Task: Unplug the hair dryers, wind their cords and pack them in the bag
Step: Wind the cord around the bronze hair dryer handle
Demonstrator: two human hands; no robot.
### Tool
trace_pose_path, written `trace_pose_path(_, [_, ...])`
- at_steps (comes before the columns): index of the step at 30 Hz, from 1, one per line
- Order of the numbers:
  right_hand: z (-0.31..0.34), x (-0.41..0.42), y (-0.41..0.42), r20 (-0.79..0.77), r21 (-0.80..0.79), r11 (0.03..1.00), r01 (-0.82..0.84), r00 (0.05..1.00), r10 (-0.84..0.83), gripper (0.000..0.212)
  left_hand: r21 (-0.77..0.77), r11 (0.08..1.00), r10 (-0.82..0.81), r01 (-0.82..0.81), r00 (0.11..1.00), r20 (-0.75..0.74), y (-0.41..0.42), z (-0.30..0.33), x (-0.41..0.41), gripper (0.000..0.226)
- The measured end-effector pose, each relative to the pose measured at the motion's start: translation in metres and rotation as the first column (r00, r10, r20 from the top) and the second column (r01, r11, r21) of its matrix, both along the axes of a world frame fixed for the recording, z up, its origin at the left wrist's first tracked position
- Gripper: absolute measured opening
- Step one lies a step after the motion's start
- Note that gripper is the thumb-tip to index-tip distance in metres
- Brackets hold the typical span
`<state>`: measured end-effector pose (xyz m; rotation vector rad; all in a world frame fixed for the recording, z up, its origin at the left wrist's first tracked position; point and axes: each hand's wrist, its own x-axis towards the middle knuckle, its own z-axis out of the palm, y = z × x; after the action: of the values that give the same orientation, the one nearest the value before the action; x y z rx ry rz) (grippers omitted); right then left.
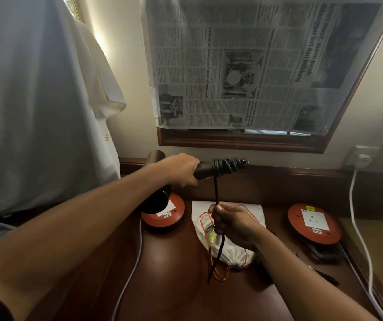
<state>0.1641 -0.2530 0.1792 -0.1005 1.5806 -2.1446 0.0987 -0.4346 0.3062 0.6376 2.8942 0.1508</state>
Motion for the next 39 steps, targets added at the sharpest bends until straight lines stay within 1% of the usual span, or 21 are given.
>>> trace_pose_path(2, [0.000, -0.006, 0.000, -0.056, 0.051, 0.998, 0.038, 0.998, -0.035, 0.025, 0.000, 1.000, -0.020, 0.020, 1.000, -0.009, 0.000, 0.003, 0.001, 0.027])
trace_pose_path(4, [0.004, -0.012, -0.001, -0.145, 0.149, 0.985, 0.091, 0.987, -0.069, 0.023, -0.002, 0.999, -0.043, 0.043, 0.999, -0.020, 0.001, 0.006, 0.003, 0.028])
trace_pose_path(6, [0.011, -0.019, 0.000, -0.225, 0.266, 0.953, 0.148, 0.970, -0.088, 0.023, -0.004, 0.998, -0.064, 0.064, 0.997, -0.033, 0.002, 0.009, 0.005, 0.030])
trace_pose_path(9, [0.027, -0.030, 0.006, -0.287, 0.401, 0.891, 0.211, 0.953, -0.097, 0.028, -0.003, 0.996, -0.085, 0.085, 0.996, -0.038, 0.001, 0.015, 0.006, 0.028])
trace_pose_path(12, [0.042, -0.044, 0.014, -0.329, 0.568, 0.787, 0.241, 0.943, -0.051, 0.034, 0.007, 0.994, -0.110, 0.111, 0.994, -0.017, -0.002, 0.020, 0.007, 0.028])
trace_pose_path(15, [0.057, -0.051, 0.018, -0.407, 0.722, 0.647, 0.245, 0.907, 0.110, 0.026, -0.042, 0.989, -0.140, 0.140, 0.990, -0.006, -0.001, 0.022, 0.009, 0.033])
trace_pose_path(16, [0.062, -0.052, 0.019, -0.441, 0.732, 0.628, 0.265, 0.886, 0.140, 0.023, -0.054, 0.988, -0.143, 0.142, 0.990, -0.005, -0.001, 0.022, 0.009, 0.035])
trace_pose_path(18, [0.069, -0.056, 0.025, -0.473, 0.723, 0.628, 0.289, 0.869, 0.144, 0.018, -0.060, 0.988, -0.143, 0.142, 0.990, -0.005, -0.002, 0.021, 0.009, 0.035])
trace_pose_path(20, [0.076, -0.062, 0.034, -0.517, 0.732, 0.610, 0.302, 0.831, 0.208, 0.016, -0.069, 0.987, -0.144, 0.143, 0.990, -0.005, -0.003, 0.020, 0.009, 0.034])
trace_pose_path(22, [0.083, -0.072, 0.039, -0.518, 0.808, 0.495, 0.319, 0.784, 0.341, 0.016, -0.090, 0.986, -0.145, 0.143, 0.989, -0.013, -0.004, 0.019, 0.010, 0.033])
trace_pose_path(23, [0.087, -0.077, 0.040, -0.508, 0.832, 0.448, 0.326, 0.772, 0.382, 0.015, -0.102, 0.985, -0.145, 0.142, 0.989, -0.020, -0.004, 0.019, 0.010, 0.033])
trace_pose_path(25, [0.098, -0.082, 0.042, -0.528, 0.827, 0.446, 0.344, 0.749, 0.401, 0.008, -0.115, 0.984, -0.141, 0.137, 0.990, -0.022, -0.004, 0.017, 0.010, 0.032])
trace_pose_path(26, [0.103, -0.085, 0.043, -0.537, 0.824, 0.438, 0.359, 0.743, 0.400, 0.013, -0.122, 0.983, -0.140, 0.136, 0.990, -0.023, -0.003, 0.015, 0.011, 0.031])
trace_pose_path(28, [0.114, -0.087, 0.042, -0.527, 0.843, 0.375, 0.385, 0.731, 0.434, 0.019, -0.141, 0.981, -0.142, 0.136, 0.989, -0.030, -0.001, 0.012, 0.012, 0.030])
trace_pose_path(32, [0.127, -0.087, 0.039, -0.543, 0.839, 0.281, 0.467, 0.678, 0.495, 0.020, -0.187, 0.972, -0.153, 0.143, 0.987, -0.042, 0.003, 0.006, 0.013, 0.030])
trace_pose_path(34, [0.131, -0.088, 0.039, -0.558, 0.824, 0.228, 0.519, 0.674, 0.484, 0.022, -0.216, 0.965, -0.166, 0.152, 0.985, -0.048, 0.002, 0.005, 0.015, 0.030])
trace_pose_path(36, [0.136, -0.087, 0.038, -0.550, 0.820, 0.144, 0.554, 0.692, 0.468, 0.032, -0.241, 0.959, -0.165, 0.150, 0.985, -0.045, 0.003, 0.002, 0.016, 0.033])
trace_pose_path(37, [0.138, -0.086, 0.036, -0.551, 0.811, 0.110, 0.575, 0.685, 0.477, 0.035, -0.247, 0.959, -0.154, 0.139, 0.987, -0.042, 0.003, 0.001, 0.016, 0.033])
trace_pose_path(39, [0.142, -0.084, 0.032, -0.570, 0.780, 0.083, 0.621, 0.649, 0.504, 0.039, -0.250, 0.962, -0.126, 0.112, 0.991, -0.042, 0.005, -0.001, 0.015, 0.033])
